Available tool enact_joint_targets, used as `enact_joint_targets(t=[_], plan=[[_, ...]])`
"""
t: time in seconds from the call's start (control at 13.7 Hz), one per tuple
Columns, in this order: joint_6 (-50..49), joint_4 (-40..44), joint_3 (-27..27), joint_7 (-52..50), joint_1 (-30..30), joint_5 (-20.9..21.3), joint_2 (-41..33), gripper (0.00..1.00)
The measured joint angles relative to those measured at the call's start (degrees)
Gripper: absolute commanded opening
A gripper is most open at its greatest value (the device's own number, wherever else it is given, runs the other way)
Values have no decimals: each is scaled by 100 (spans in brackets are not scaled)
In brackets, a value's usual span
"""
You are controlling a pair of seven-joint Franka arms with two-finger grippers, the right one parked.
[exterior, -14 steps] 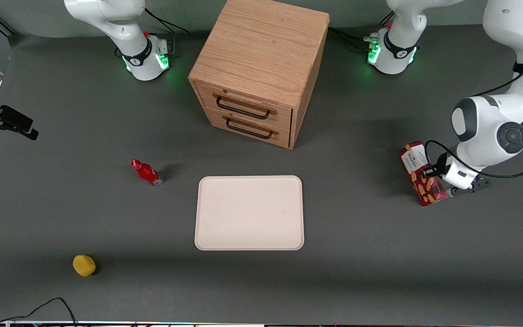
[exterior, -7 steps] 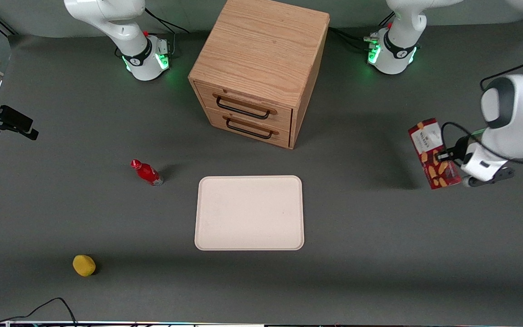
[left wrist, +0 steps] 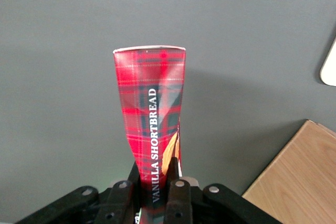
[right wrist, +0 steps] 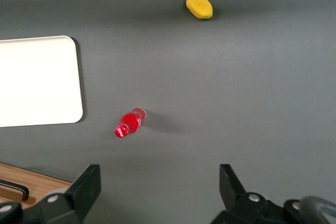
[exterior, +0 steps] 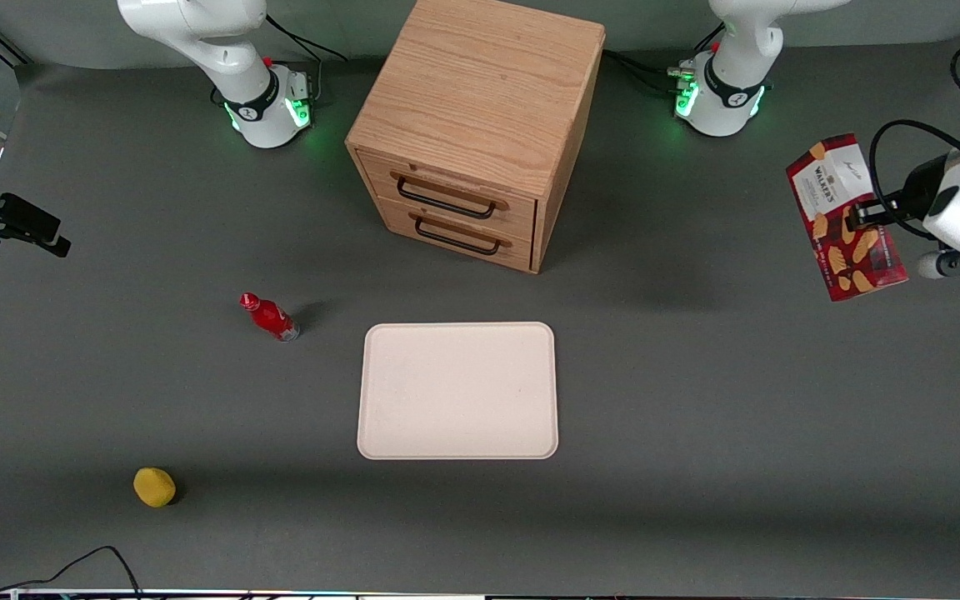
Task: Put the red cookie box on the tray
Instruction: 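Lift the cookie box upright with the left gripper, then carry the held cookie box over the cream tray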
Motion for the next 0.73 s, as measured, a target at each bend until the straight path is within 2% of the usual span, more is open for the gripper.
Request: enact_joint_targets(t=[0.15,0.29,0.51,0.66,0.73], plan=[[-1,217,-279,-664,-74,-206,152,22],[17,589,-725,-1785,-316,-300,511,22],[483,1387,-1207,-3313,-1144,-303,1484,22],[870,2064,-1226,-3867,-1787,-136,2248,22],[1070,2381,-1227,-4060,-2081,131,2594,22]])
